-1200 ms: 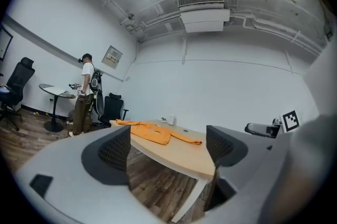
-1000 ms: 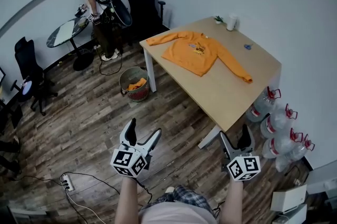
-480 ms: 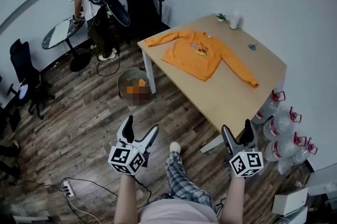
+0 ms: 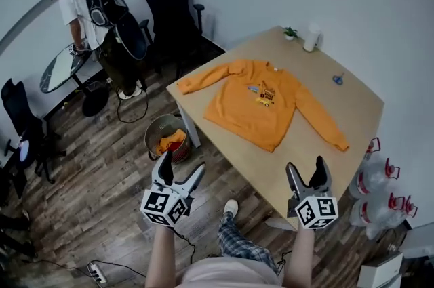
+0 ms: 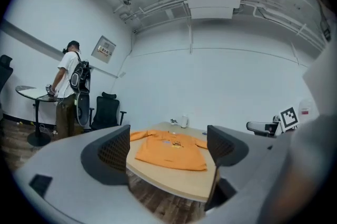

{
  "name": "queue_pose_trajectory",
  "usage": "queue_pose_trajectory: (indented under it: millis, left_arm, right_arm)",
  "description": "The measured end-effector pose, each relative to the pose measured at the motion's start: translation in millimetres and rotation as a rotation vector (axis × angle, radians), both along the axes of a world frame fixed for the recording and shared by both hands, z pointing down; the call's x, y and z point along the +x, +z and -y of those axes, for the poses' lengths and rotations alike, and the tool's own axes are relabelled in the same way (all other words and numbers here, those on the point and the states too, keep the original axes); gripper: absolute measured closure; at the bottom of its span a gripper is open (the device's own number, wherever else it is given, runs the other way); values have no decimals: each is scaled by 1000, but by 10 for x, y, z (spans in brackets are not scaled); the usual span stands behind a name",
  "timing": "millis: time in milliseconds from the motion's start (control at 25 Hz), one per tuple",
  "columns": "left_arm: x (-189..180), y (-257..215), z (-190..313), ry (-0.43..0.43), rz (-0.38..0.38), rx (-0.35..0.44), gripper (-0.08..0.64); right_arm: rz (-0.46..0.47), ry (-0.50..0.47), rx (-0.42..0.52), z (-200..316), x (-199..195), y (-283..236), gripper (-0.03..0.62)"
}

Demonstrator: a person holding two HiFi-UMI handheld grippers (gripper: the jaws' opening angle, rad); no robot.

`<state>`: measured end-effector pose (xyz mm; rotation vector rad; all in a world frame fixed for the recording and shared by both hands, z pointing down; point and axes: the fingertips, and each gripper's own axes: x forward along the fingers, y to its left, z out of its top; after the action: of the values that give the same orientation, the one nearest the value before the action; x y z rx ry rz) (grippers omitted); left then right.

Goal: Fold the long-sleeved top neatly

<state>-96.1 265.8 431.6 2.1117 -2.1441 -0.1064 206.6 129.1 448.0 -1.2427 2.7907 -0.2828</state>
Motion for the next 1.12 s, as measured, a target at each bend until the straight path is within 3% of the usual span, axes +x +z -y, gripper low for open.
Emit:
queue_pose_trajectory:
  millis: [160,400,960,1120]
  left_arm:
    - [-381,-84,844,29,-11,-9,119]
    - [-627,-33,1785,95,4,-45,120]
    - [-688,-61,3035,271,21,-64,120]
    - [-653,-61,3420,356,29,-73,120]
  right_arm:
    - [9,70,-24,716,-194,-57,138]
    - [2,145,-57,1396,-355,-34,140]
    - [11,361,-81,1856,-296,-70,144]
    - [22,443,-82,1968,-283,-90,146]
